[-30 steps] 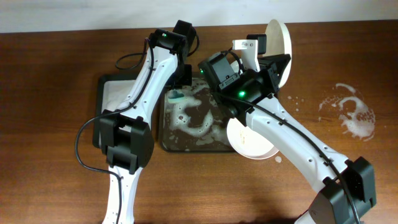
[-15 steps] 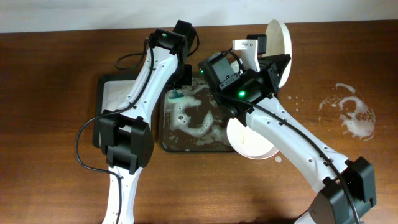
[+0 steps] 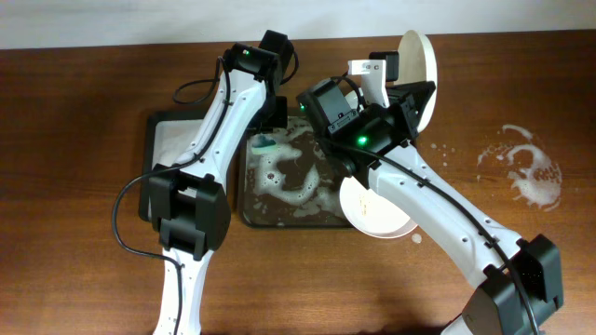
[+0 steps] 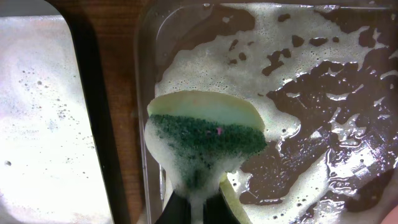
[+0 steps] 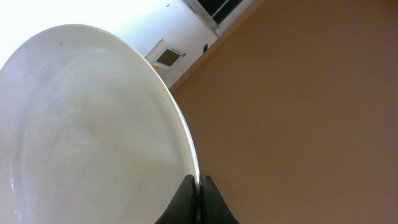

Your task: Clean dirty plates on tray and stack at the side

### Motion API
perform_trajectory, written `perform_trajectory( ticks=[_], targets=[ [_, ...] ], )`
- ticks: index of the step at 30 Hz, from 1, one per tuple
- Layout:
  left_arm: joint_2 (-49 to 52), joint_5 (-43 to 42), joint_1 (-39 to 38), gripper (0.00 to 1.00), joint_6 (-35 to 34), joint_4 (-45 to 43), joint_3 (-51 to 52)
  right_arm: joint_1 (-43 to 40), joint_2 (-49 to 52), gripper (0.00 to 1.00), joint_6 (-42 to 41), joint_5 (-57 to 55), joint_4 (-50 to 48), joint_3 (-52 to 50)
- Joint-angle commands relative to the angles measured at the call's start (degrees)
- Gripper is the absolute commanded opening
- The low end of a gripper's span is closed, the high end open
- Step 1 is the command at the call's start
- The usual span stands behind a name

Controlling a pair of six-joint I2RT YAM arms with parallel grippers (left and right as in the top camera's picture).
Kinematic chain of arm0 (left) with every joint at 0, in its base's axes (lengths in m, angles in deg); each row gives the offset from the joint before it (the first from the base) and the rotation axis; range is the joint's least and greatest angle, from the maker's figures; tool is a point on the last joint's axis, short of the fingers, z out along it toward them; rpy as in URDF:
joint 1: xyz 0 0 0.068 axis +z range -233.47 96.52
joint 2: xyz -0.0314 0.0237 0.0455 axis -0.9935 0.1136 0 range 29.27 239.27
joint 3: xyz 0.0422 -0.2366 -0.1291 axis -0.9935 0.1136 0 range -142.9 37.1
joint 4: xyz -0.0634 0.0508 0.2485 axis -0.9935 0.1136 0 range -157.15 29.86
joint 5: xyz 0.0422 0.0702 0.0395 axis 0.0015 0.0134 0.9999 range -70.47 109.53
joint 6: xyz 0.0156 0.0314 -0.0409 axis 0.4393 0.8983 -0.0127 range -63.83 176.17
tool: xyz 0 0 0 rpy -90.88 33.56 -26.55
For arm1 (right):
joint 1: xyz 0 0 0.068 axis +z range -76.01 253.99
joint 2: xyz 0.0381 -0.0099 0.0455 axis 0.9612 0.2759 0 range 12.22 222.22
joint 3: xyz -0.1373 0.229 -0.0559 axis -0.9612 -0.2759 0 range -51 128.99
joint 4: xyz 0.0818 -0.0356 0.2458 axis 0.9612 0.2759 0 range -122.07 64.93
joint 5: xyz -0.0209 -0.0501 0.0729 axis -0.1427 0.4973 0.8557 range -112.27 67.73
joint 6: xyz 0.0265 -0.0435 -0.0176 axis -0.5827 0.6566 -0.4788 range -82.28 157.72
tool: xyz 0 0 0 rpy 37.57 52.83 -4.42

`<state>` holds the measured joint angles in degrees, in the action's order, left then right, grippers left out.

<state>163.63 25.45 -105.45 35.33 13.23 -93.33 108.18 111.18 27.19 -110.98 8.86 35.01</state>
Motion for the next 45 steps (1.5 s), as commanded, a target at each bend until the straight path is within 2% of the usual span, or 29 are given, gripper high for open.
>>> perform_trajectory(
  ticks=[1, 9, 12, 17, 20, 24, 28, 33, 37, 42, 45],
  targets=[
    [-0.2, -0.5, 0.4, 0.00, -0.1, 0.2, -0.9, 0.5, -0.4, 0.04, -0.9, -2.4, 0.2, 0.5],
    [-0.2, -0.5, 0.4, 0.01, -0.1, 0.3, -0.9, -0.2, -0.4, 0.04, -2.4, 2.4, -0.5, 0.5],
    [-0.2, -0.5, 0.4, 0.01, -0.1, 0.5, -0.9, -1.0, -0.5, 0.04, -3.8, -2.2, -0.3, 0.5],
    [-0.2, 0.1, 0.4, 0.00, -0.1, 0.6, -0.9, -2.4, -0.5, 0.04, -3.4, 5.7, -0.2, 0.5],
    [-0.2, 0.1, 0.4, 0.01, -0.1, 1.0, -0.9, -3.3, -0.5, 0.04, -5.3, 0.2, 0.1, 0.5],
    [-0.2, 0.1, 0.4, 0.00, 0.8, 1.1, -0.9, -4.7, -0.6, 0.04, -4.4, 12.3, 1.7, 0.5],
    [-0.2, 0.1, 0.4, 0.01, 0.8, 1.3, -0.9, -10.7, -1.0, 0.04, -4.7, 33.3, 3.3, 0.5],
    [-0.2, 0.8, 0.4, 0.01, 0.8, 1.2, -0.9, -23.5, -1.7, 0.04, -5.0, 60.4, 5.0, 0.5],
    [-0.2, 1.0, 0.4, 0.01, 0.7, 1.0, -0.9, -38.2, -1.6, 0.04, -5.0, 85.7, 5.1, 0.5],
    [-0.2, 0.9, 0.4, 0.00, 0.7, 1.1, -0.9, -51.9, -1.4, 0.04, -5.0, 98.7, 4.5, 0.4],
    [-0.2, 0.9, 0.4, 0.01, 0.7, 1.0, -0.9, -58.0, -1.0, 0.04, -9.7, 99.0, 3.9, -0.4]
  ],
)
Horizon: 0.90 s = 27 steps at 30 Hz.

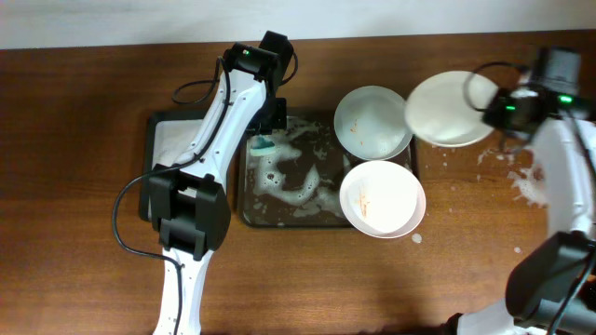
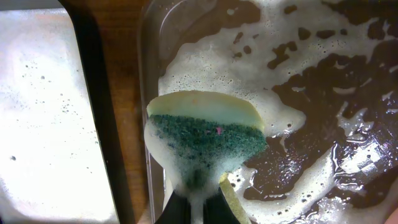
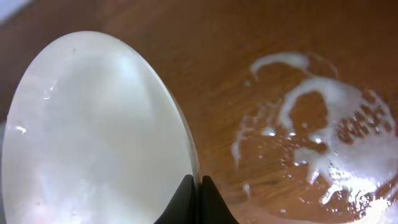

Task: Clean dirty plates on tray and stack at the side
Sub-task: 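Carry the white bowl right and set it on the table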

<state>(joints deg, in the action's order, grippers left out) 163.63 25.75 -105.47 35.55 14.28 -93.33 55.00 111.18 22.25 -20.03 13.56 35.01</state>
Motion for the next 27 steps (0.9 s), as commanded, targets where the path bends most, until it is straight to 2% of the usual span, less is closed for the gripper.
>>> perform_trajectory(
  ticks=[1, 8, 14, 21, 22, 23, 25, 27],
  targets=[
    [-0.2, 0.6, 0.4, 0.01, 0.5, -0.2, -0.9, -6.4, -1.0, 0.04, -6.4, 8.1, -1.8, -1.2],
    [-0.2, 0.6, 0.4, 0.01, 0.5, -0.7, -0.9, -18.0, 0.0, 0.04, -18.1, 5.8, -9.9, -10.8],
    [-0.2, 0.6, 0.4, 0.01, 0.5, -2.3, -0.9, -25.2, 0.2, 0.04, -18.9, 3.8, -16.3, -19.6],
    [-0.2, -0.7, 0.4, 0.01, 0.5, -3.4, -0.9, -25.7, 1.9, 0.06, -18.9, -2.3, -19.1, -23.3],
    [-0.2, -0.7, 0.4, 0.01, 0.5, -3.4, -0.9, -25.7, 2.0, 0.16, -18.9, -2.3, -19.1, -23.3],
    [-0.2, -0.7, 0.4, 0.00, 0.5, -3.4, -0.9, -25.7, 2.0, 0.31, -18.9, -2.3, -19.1, -23.3],
    [-0.2, -0.7, 0.4, 0.01, 0.5, -3.4, -0.9, -25.7, 2.0, 0.51, -18.9, -1.1, -18.9, -23.3],
    [-0.2, -0.7, 0.4, 0.01, 0.5, -3.7, -0.9, -25.7, 2.0, 0.59, -18.9, 1.5, -18.6, -23.3]
  ],
)
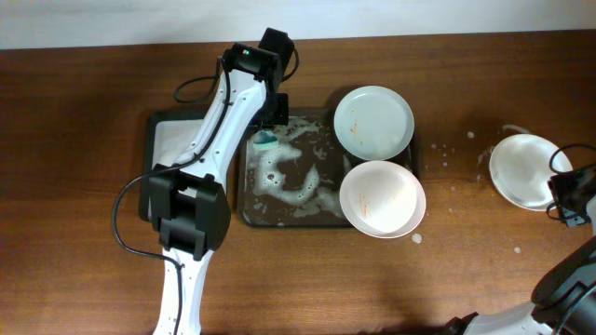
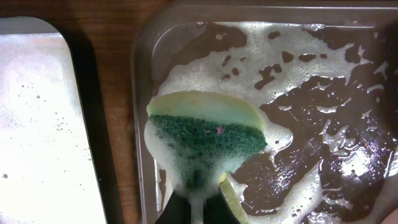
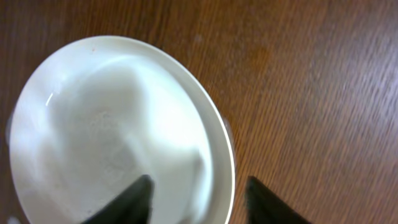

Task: Clean dirty plates on tray and stack at the side
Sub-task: 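Carry the white bowl right and set it on the table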

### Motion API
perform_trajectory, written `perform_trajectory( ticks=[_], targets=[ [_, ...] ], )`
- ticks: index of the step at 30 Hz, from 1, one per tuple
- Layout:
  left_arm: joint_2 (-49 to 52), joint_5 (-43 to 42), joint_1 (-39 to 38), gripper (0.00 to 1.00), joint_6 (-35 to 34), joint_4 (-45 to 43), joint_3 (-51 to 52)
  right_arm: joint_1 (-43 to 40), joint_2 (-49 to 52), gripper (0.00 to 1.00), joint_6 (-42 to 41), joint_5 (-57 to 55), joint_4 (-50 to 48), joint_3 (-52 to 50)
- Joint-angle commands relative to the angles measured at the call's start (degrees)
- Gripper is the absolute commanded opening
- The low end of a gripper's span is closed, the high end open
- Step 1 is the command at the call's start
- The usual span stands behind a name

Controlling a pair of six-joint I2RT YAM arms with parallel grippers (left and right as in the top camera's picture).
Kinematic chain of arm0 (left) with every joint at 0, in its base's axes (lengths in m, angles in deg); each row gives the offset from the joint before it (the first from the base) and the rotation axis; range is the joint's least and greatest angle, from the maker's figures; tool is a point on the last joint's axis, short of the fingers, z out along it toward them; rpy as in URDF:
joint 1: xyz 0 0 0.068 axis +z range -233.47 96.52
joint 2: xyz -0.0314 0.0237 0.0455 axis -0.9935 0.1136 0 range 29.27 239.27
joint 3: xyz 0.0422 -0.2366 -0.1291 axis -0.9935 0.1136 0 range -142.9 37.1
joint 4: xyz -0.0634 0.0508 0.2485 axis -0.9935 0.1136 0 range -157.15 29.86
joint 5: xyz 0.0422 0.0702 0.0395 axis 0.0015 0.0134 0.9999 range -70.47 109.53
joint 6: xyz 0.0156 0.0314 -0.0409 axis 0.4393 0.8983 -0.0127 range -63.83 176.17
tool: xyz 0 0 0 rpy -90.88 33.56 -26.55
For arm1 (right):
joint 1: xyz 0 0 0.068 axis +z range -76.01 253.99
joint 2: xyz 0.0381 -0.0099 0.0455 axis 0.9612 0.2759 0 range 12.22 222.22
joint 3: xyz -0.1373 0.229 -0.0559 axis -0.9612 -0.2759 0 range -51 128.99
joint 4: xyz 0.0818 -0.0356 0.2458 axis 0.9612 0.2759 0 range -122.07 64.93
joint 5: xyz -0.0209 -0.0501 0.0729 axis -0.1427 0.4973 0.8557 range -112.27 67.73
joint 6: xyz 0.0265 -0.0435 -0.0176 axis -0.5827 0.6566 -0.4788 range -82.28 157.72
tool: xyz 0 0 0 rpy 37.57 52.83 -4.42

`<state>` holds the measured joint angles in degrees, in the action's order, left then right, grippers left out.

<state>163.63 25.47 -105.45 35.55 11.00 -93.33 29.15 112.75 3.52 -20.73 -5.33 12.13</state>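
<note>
A clean white plate point(image 1: 524, 170) lies flat on the table at the far right. My right gripper point(image 1: 562, 189) stands open at its near rim; in the wrist view the plate point(image 3: 118, 124) rim runs between the spread gripper point(image 3: 199, 200) fingers. Two plates rest on the right of the foamy tray point(image 1: 253, 212): a white one point(image 1: 373, 122) at the back and one with orange smears point(image 1: 382, 198) in front. My left gripper point(image 2: 196, 211) is shut on a soapy green-and-yellow sponge point(image 2: 205, 134) over the tray's back left corner, where the sponge point(image 1: 266, 141) also shows from overhead.
A white flat tray point(image 1: 172, 149) lies left of the foamy tray. Foam and dark water point(image 2: 311, 112) cover the tray floor. Small drops of foam point(image 1: 445, 149) dot the wood between the tray and the set-down plate.
My right gripper held the plate by its rim in the air right of the tray. Now the plate lies on the table at the far right and the gripper is open. The left barely shifted.
First my right gripper held the plate on edge above the tray's back right, while the left held the sponge over the tray. Then the plate was out over the table to the right. Now it rests on the foam patch there, let go.
</note>
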Motion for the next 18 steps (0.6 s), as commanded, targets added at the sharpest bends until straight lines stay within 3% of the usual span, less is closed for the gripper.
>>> perform_trajectory(
  ticks=[1, 10, 18],
  targets=[
    [-0.2, -0.4, 0.4, 0.01, 0.5, -0.6, -0.9, 0.2, 0.5, 0.61, -0.2, 3.5, 0.5, -0.3],
    [-0.2, -0.4, 0.4, 0.01, 0.5, -1.1, -0.9, 0.2, -3.7, 0.59, 2.9, 16.7, 0.6, -0.3],
    [-0.2, -0.4, 0.4, 0.01, 0.5, -1.7, -0.9, 4.8, -13.1, 0.72, 10.5, 25.2, 3.0, -0.3]
  ],
)
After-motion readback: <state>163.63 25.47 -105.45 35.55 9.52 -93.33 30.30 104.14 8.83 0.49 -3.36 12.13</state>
